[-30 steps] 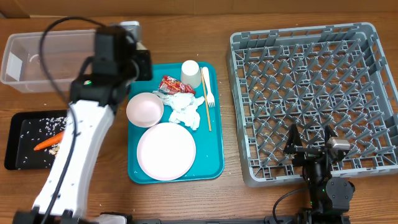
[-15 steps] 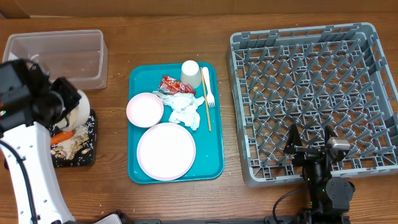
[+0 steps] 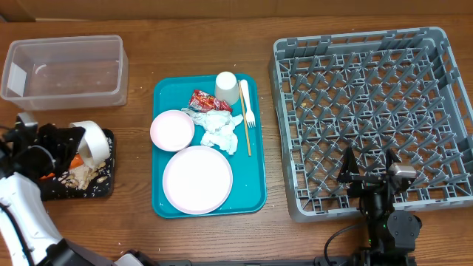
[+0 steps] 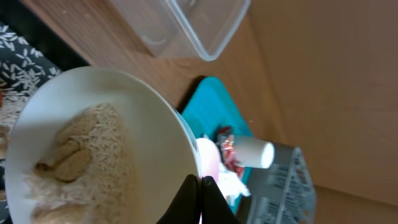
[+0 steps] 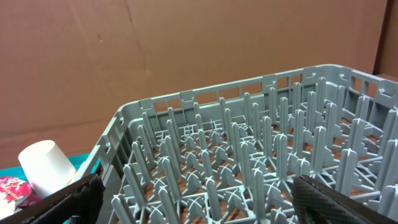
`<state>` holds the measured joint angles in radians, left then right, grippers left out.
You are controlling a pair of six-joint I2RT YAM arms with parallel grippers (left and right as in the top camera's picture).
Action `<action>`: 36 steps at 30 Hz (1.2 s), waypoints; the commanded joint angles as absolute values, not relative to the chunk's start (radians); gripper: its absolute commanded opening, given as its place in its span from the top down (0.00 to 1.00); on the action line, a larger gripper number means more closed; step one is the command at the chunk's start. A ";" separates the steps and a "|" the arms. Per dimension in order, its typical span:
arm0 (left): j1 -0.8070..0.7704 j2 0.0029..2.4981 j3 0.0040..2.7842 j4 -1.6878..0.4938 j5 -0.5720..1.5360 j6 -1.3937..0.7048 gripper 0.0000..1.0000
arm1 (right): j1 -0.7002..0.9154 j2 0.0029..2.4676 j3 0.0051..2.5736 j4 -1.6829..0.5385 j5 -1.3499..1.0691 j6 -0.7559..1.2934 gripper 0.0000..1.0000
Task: Sort waste into correct bins and load items into the dishwasher rack
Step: 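Carry the peanut bowl left and tip it over the black tray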
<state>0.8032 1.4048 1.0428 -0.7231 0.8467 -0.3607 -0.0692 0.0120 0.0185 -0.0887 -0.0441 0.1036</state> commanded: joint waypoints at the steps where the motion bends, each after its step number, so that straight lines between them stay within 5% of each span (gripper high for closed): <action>1: 0.853 1.455 1.039 -0.717 1.043 -0.325 0.96 | -0.062 0.004 0.008 -0.082 -0.038 0.097 0.00; 36: 1.030 1.602 1.038 -0.573 1.258 -0.532 0.96 | -0.062 0.004 0.008 -0.082 -0.038 0.097 0.00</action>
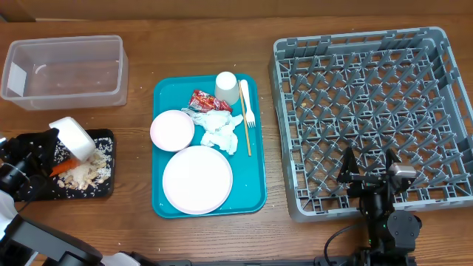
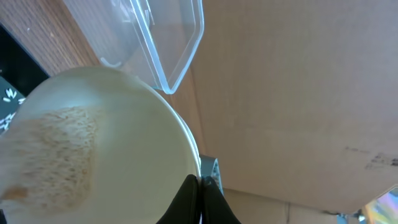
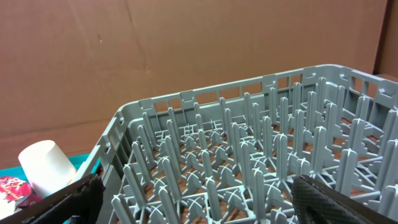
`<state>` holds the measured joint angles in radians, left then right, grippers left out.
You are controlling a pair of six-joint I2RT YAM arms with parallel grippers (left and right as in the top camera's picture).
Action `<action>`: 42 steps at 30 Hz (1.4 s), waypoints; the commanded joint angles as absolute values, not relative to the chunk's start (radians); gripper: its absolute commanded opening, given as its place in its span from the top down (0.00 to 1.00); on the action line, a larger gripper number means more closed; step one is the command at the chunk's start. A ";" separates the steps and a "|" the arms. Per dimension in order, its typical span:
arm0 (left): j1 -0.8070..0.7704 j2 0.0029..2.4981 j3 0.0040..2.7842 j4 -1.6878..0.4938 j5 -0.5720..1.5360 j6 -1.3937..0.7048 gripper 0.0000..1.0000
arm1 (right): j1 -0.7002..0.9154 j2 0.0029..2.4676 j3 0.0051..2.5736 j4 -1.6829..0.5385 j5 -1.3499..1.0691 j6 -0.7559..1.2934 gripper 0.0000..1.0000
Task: Sort waste into correct bins and load items into the dishwasher rack
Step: 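Carry the peanut bowl left and tip it over the black tray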
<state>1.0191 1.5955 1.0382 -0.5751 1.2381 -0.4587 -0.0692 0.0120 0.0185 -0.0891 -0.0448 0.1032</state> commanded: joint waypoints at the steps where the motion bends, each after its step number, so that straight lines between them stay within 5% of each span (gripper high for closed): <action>1: 1.032 1.605 1.038 -0.573 1.256 -0.547 0.96 | -0.062 0.004 0.009 -0.082 -0.038 0.097 0.00; 42: 1.050 1.719 1.037 -0.595 1.499 -0.575 0.96 | -0.062 0.004 0.008 -0.082 -0.038 0.097 0.00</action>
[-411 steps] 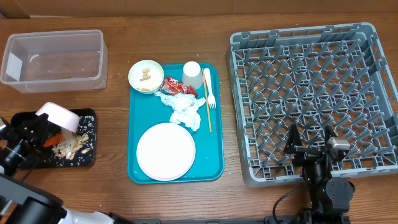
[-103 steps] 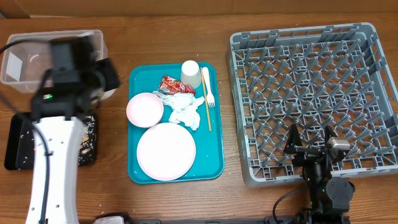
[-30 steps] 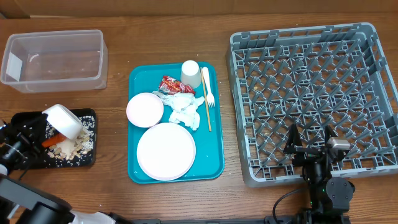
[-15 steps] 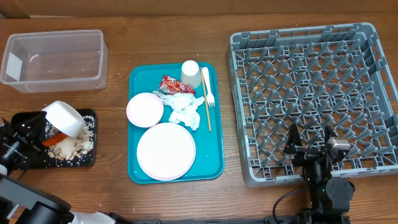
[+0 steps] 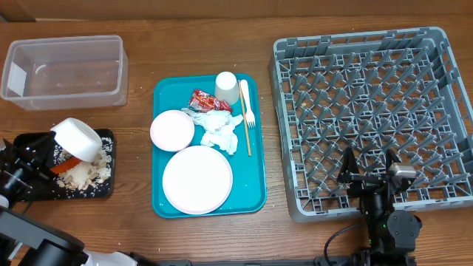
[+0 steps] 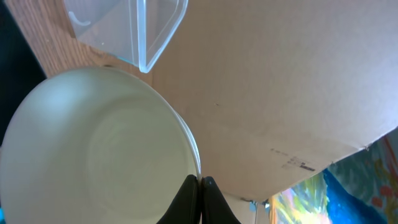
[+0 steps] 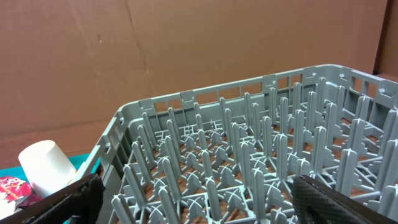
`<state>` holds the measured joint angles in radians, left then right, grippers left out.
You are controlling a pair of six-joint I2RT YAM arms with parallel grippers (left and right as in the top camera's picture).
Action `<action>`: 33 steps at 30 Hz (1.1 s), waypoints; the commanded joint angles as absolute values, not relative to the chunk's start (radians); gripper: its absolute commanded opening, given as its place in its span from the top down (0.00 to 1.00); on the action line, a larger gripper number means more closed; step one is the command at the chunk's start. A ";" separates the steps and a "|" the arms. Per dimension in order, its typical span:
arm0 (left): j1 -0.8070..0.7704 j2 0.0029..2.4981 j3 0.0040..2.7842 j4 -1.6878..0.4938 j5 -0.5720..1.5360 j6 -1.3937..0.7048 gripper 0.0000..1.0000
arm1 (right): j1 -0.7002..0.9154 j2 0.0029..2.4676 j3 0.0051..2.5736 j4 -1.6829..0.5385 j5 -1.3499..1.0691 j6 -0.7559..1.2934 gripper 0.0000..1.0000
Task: Sort waste into correct bins and load items into the dishwasher rack
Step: 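Carry the peanut bowl left and tip it over the black tray, then bring the emptied white bowl back and set it on the teal tray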
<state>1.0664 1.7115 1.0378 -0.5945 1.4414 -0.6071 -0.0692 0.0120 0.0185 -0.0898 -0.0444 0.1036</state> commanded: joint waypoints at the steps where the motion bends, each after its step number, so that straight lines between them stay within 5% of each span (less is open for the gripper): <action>1: 1.046 1.719 1.037 -0.594 1.538 -0.560 0.96 | -0.062 0.004 0.009 -0.082 -0.038 0.097 0.00; 17: 0.777 1.441 1.046 -0.524 1.448 -0.503 0.96 | -0.062 0.004 0.008 -0.082 -0.038 0.097 0.00; 28: 0.262 1.227 1.046 -0.333 0.673 -0.505 0.96 | -0.062 0.004 0.008 -0.082 -0.038 0.097 0.00; 33: -0.069 1.275 1.046 -0.250 0.052 -0.441 0.96 | -0.062 0.004 0.008 -0.082 -0.038 0.097 0.00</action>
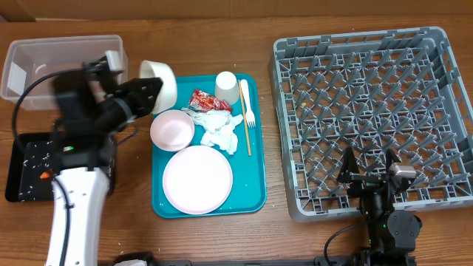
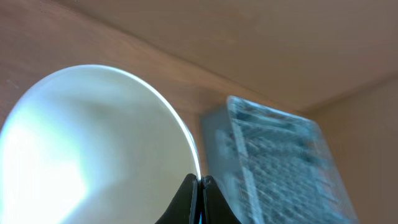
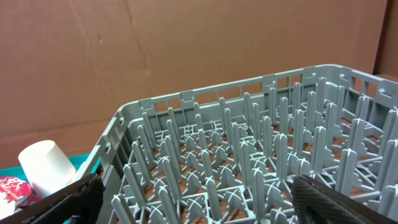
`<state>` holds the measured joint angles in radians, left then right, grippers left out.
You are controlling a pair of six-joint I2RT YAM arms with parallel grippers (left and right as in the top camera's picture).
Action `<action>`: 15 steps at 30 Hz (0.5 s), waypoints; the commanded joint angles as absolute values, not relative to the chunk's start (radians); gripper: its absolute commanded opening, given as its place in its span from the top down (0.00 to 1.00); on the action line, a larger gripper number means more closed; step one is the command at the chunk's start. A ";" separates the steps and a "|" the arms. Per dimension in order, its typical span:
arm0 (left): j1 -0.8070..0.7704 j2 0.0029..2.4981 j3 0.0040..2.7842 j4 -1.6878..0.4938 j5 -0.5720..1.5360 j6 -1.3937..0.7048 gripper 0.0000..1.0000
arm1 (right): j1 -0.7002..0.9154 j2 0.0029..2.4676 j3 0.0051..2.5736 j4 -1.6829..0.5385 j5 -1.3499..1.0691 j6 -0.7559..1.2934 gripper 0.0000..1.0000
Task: Sort waste into correct bins and load items into the dishwasher rack
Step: 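Bring the emptied white bowl back and set it on the teal tray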
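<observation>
My left gripper point(image 1: 150, 91) is shut on the rim of a white bowl point(image 1: 162, 80), held in the air by the teal tray's point(image 1: 253, 198) upper-left corner. In the left wrist view the bowl point(image 2: 93, 143) looks bare inside, with the fingertips point(image 2: 200, 188) pinching its edge. The grey dishwasher rack point(image 1: 373, 111) stands at the right. My right gripper point(image 1: 369, 174) rests open at the rack's near edge, nothing between its fingers point(image 3: 65, 200). On the tray lie a small bowl point(image 1: 172, 130), a plate point(image 1: 197, 179), a cup point(image 1: 227, 87), a red wrapper point(image 1: 201, 100), crumpled napkins point(image 1: 219, 130), a fork point(image 1: 247, 103) and a chopstick point(image 1: 246, 131).
A black tray point(image 1: 21, 166) with scattered rice and an orange scrap sits at the left, partly under my left arm. A clear plastic bin point(image 1: 44, 66) stands at the back left. The rack's pegs point(image 3: 249, 162) fill the right wrist view, the cup point(image 3: 45, 165) at its left.
My left gripper has moved from over the black tray to the right and farther back, still holding the bowl, now beside the teal tray's upper-left corner. The right arm has not moved.
My left gripper held the bowl, full of rice, tipped over the black tray. Then the rice was sliding out, and after that the bowl's inside was bare with food heaped on the tray. Now the bowl is up by the teal tray.
</observation>
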<state>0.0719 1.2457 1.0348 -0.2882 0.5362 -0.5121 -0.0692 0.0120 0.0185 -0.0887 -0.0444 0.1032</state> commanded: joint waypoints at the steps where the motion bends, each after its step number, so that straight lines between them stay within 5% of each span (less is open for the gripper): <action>1: -0.117 1.292 1.046 -0.228 -0.044 -0.416 0.96 | -0.062 0.004 0.008 -0.082 -0.038 0.097 0.00; 6: -0.252 1.401 1.046 -0.119 -0.299 -0.313 0.96 | -0.062 0.004 0.008 -0.082 -0.038 0.097 0.00; 15: -0.262 1.607 1.046 -0.032 -0.306 -0.310 0.96 | -0.062 0.004 0.008 -0.082 -0.038 0.097 0.00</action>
